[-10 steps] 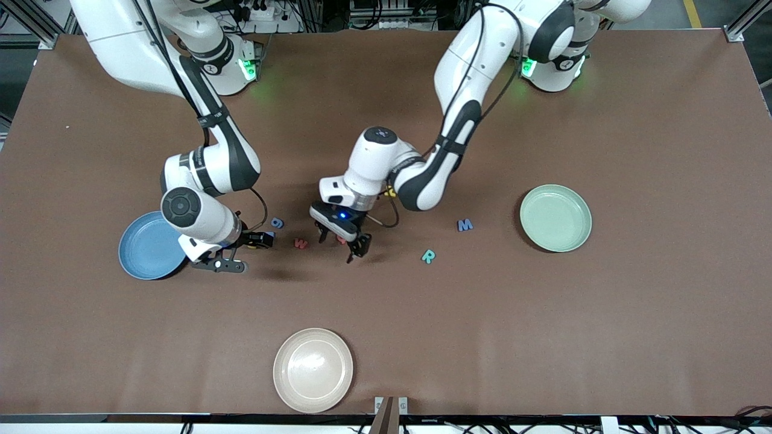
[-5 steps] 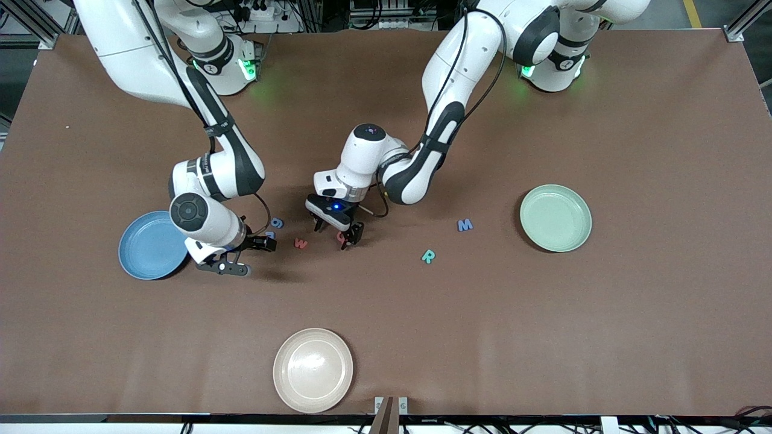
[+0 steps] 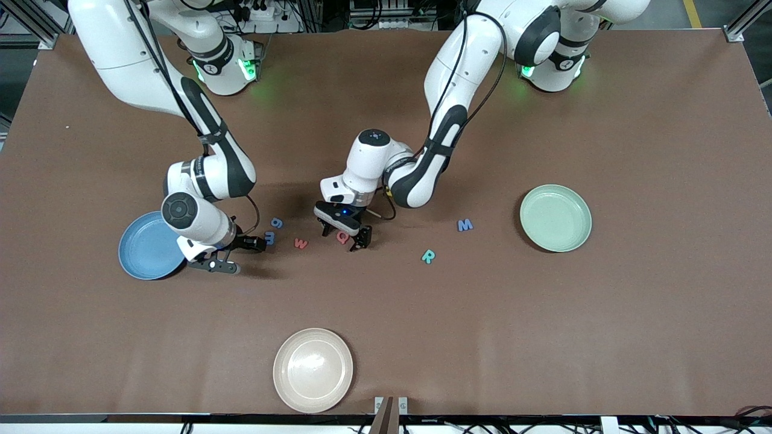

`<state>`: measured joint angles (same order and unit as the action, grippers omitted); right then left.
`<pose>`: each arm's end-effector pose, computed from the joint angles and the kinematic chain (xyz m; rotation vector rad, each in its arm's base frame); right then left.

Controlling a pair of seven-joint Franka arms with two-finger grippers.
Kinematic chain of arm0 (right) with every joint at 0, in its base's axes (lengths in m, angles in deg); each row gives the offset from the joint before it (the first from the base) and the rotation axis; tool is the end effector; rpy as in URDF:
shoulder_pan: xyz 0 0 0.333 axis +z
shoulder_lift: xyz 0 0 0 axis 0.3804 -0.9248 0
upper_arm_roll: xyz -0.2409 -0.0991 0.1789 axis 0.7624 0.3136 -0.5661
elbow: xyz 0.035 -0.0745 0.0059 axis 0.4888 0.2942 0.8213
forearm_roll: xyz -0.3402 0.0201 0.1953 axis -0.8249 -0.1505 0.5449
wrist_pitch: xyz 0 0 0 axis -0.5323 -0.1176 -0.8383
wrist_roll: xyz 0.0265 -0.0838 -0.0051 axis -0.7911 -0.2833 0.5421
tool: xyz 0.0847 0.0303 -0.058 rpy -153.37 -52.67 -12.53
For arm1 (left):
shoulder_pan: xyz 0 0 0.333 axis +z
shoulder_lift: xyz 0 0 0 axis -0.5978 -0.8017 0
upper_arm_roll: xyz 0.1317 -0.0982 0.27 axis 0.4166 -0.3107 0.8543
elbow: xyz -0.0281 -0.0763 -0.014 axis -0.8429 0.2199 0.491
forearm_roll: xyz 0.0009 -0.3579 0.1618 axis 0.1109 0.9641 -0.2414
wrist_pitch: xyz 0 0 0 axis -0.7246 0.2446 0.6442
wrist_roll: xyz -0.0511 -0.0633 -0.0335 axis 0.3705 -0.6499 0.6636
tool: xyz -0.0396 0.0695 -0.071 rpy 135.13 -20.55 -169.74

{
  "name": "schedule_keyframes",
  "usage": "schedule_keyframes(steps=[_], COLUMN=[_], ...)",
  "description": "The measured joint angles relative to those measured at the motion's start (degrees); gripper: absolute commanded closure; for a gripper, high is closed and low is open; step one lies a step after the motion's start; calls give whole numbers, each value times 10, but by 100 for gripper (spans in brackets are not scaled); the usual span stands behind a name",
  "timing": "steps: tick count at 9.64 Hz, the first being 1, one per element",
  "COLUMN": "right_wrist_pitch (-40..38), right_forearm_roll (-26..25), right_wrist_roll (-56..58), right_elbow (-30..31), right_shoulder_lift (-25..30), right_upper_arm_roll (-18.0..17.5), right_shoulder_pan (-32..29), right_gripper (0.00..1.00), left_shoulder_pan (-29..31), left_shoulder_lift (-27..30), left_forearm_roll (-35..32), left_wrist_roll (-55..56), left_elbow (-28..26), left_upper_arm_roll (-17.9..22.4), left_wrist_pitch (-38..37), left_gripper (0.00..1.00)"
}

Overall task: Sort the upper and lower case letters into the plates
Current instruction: 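Grasp the yellow u with the right gripper while the left gripper grasps the Q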

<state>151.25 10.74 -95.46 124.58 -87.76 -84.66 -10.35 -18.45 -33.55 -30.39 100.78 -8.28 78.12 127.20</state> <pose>0.5875 0.1207 0.1686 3.1138 -0.2433 -0.0868 0.4794 -0.6132 0.1323 2.7042 -0.7146 0.8304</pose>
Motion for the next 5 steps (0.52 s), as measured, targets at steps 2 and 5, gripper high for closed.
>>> schedule_keyframes(steps=[2, 5], right_wrist_pitch=[0, 1], right_forearm_roll=[0, 0], right_wrist_roll=[0, 1], right_elbow=[2, 7], right_shoulder_lift=[0, 0], right_upper_arm_roll=[0, -1], right_shoulder_pan=[0, 0], right_gripper=[0, 0], left_shoulder_pan=[0, -1], left_shoulder_lift=[15, 37], left_forearm_roll=[0, 0], left_wrist_roll=[3, 4], left_elbow=[-23, -50], left_upper_arm_roll=[1, 1], left_wrist_pitch=[0, 0], left_gripper=[28, 50])
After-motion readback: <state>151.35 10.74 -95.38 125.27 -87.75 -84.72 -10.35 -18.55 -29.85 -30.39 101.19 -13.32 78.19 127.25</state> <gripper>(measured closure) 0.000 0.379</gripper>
